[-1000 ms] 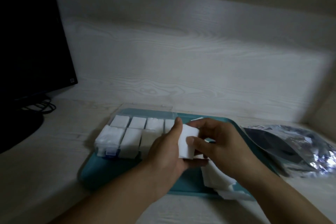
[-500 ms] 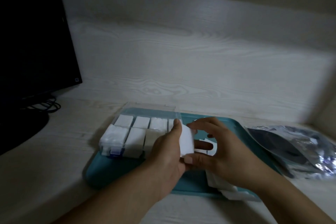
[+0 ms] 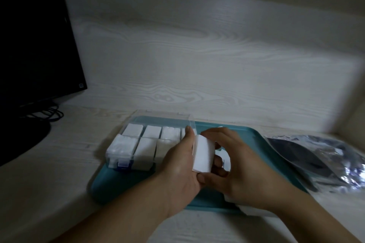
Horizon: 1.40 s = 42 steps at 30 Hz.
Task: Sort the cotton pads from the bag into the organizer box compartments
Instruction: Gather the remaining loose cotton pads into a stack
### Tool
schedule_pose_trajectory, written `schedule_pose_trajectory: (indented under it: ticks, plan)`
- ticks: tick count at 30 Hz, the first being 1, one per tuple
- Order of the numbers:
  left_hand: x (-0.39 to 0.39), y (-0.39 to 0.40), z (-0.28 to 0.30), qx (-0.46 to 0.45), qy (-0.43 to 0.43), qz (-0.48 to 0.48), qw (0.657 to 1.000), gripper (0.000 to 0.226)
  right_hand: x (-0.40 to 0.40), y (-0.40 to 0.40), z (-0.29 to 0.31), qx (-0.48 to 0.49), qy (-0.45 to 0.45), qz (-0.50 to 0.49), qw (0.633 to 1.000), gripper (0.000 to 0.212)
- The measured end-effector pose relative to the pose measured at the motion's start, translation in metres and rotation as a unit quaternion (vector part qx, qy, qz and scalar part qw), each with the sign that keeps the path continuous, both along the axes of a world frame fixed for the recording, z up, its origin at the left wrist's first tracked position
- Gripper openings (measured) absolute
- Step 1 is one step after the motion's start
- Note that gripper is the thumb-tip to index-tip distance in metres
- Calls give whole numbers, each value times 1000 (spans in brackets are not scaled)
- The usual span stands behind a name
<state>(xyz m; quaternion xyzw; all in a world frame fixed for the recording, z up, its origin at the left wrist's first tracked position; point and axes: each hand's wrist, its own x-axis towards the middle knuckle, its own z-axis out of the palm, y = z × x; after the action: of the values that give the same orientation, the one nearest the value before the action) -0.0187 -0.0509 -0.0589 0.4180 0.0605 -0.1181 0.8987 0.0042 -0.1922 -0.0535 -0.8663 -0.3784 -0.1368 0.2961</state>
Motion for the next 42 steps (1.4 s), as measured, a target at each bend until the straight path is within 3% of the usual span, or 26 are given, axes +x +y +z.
schedule_pose_trajectory:
  ticks: [3,7,12,16,21,26,38,42]
  plan:
    - [-1,2,1,15,-25,-28,999,66,-1,0,1,4,10,0,1000,61]
    - [0,3,2,24,-43,-33,998,57,-3,0,3,54,92,15,994,57]
    - [-1,3,2,40,-41,-3,998,46,1,-3,4,22,42,-22,999,67]
    - [-2,2,4,38,-30,18,999,48,1,-2,4,11,8,-44,999,62]
    - [-1,3,2,26,-32,43,998,45,-3,-1,3,58,47,-59,995,61]
    - [2,3,2,29,-9,75,997,40,-1,-5,2,41,27,-72,996,64]
    - [2,0,-11,175,-94,14,980,27,9,-9,-2,-61,-23,-65,996,77]
    - [9,-1,-18,219,-105,37,969,26,4,-10,4,-30,53,-56,997,74]
